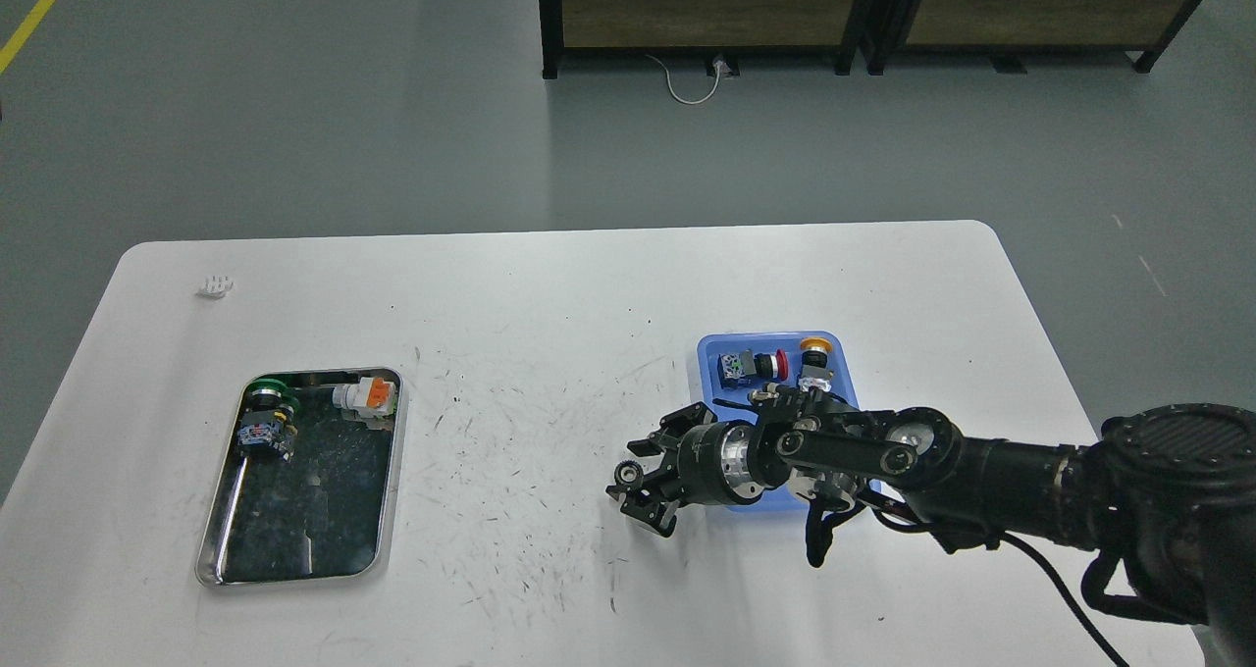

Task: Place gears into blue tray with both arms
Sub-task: 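Reach the right gripper to the second black gear and grasp it, then move the gear into the blue tray beside the first gear and release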

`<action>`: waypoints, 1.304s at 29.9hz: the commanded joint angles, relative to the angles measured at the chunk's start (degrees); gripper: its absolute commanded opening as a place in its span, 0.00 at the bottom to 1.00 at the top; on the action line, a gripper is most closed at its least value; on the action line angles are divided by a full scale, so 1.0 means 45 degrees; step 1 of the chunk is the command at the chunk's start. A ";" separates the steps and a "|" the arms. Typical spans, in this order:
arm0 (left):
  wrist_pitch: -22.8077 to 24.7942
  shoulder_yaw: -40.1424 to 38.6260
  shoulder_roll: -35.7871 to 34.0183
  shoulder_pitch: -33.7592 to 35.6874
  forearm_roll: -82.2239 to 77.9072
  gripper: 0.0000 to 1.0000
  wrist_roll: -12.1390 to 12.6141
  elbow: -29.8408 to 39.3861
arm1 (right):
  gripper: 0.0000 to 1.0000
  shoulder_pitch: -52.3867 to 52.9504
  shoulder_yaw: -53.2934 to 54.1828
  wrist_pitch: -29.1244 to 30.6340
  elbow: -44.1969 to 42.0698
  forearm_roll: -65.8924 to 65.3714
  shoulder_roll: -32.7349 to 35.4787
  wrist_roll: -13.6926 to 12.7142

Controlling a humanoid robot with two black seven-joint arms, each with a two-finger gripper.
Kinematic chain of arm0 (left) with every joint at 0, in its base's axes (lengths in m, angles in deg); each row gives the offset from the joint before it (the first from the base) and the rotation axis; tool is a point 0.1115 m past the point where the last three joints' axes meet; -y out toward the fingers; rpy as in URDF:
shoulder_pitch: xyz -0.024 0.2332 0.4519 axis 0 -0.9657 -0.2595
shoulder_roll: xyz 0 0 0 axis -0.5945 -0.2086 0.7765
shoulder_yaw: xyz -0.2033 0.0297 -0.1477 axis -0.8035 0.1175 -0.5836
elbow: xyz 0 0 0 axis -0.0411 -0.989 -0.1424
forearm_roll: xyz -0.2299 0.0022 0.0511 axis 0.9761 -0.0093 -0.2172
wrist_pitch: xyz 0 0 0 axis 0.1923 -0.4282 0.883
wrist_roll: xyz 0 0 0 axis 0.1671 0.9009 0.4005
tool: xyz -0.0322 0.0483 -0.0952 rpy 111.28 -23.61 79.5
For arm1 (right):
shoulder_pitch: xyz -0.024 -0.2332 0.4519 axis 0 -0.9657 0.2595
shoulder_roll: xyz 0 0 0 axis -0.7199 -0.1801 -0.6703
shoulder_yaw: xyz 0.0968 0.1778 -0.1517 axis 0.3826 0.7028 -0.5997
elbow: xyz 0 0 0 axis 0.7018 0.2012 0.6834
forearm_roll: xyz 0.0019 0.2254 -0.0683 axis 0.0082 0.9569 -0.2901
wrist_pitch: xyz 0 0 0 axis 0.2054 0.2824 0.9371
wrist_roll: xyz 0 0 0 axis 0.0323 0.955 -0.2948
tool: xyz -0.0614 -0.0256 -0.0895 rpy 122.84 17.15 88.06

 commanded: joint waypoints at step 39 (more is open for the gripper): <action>-0.0019 0.0001 0.0096 0.0015 -0.0020 0.98 -0.0019 -0.0019 | 0.20 0.0211 0.1383 0.1166 0.1619 -0.0052 0.4717 0.0058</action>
